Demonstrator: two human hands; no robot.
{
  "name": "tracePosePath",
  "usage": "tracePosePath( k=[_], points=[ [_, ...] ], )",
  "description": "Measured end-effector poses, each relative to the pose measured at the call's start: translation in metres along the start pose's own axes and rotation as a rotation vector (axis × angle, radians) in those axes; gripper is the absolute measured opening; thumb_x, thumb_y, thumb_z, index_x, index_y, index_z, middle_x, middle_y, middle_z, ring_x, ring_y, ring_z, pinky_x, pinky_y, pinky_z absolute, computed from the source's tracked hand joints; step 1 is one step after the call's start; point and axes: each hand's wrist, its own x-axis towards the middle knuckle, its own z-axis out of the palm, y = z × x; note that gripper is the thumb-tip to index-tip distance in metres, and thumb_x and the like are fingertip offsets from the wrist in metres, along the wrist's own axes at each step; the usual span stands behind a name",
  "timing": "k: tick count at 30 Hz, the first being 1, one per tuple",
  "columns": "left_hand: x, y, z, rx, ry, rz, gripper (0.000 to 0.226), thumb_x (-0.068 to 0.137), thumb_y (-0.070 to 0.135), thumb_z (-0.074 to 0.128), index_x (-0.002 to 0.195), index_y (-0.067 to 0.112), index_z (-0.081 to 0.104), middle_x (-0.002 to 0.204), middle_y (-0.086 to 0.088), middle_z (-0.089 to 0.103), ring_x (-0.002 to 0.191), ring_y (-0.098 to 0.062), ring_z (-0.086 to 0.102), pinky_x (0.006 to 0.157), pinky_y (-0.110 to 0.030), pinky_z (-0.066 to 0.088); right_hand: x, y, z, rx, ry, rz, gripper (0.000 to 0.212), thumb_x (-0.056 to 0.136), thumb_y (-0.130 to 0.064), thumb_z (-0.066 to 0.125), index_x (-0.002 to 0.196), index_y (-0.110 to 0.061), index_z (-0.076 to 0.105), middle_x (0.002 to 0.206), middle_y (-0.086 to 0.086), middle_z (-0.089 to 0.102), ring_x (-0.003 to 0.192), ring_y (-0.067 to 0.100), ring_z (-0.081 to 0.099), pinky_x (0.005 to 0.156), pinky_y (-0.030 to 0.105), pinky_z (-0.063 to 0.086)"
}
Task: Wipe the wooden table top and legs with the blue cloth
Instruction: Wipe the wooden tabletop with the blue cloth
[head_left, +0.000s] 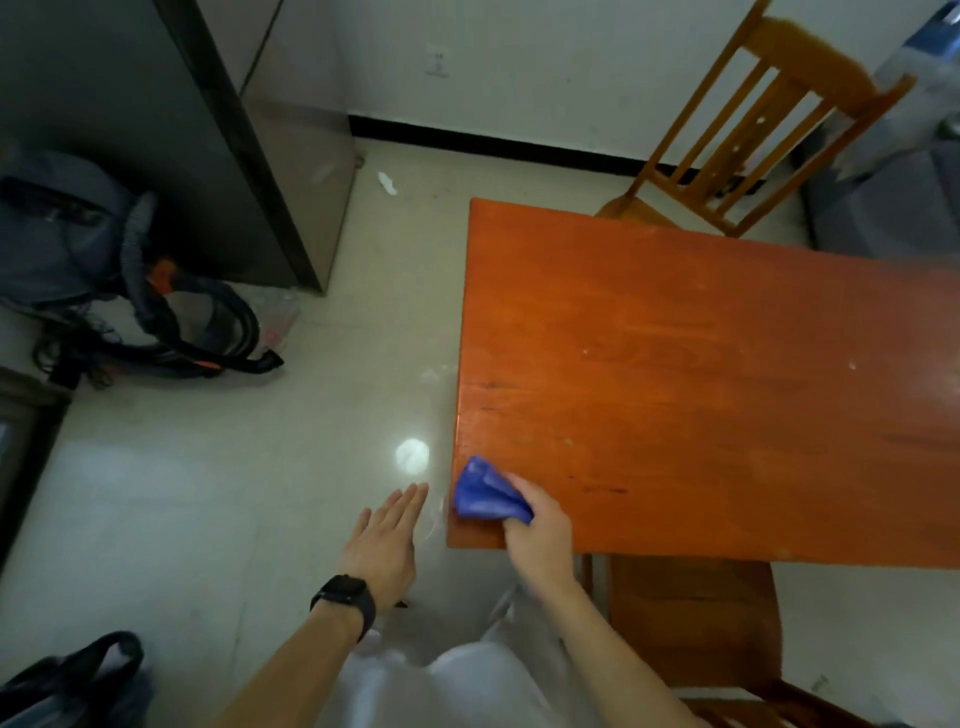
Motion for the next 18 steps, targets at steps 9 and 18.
tracePosePath(
  k=[9, 18],
  points=[
    [0.012, 0.044, 0.011, 0.124, 0.006, 0.096, 0.071, 0.09, 0.05, -0.009, 0.155, 0.025, -0.001, 0.16, 0.009, -0.009, 0.151, -0.015, 0.001, 0.121, -0.045, 0.005, -0.022, 0.049, -0.023, -0.211, -0.207, -0.113, 0.05, 0.07, -0.004, 0.05, 0.11, -0.019, 0.075, 0.111, -0.014, 0.07, 0.099, -0.004, 0.061, 0.094, 0.013, 0.043],
    [0.065, 0.182, 0.035, 0.352, -0.054, 0.262, 0.064, 0.1, 0.059, 0.015, 0.153, 0.037, -0.014, 0.159, 0.008, -0.023, 0.148, -0.017, -0.018, 0.12, -0.049, -0.007, 0.039, 0.208, -0.298, 0.073, 0.554, 0.392, 0.051, 0.081, -0.005, 0.053, 0.131, -0.01, 0.062, 0.125, 0.003, 0.063, 0.116, 0.017, 0.056, 0.098, 0.027, 0.039]
  ],
)
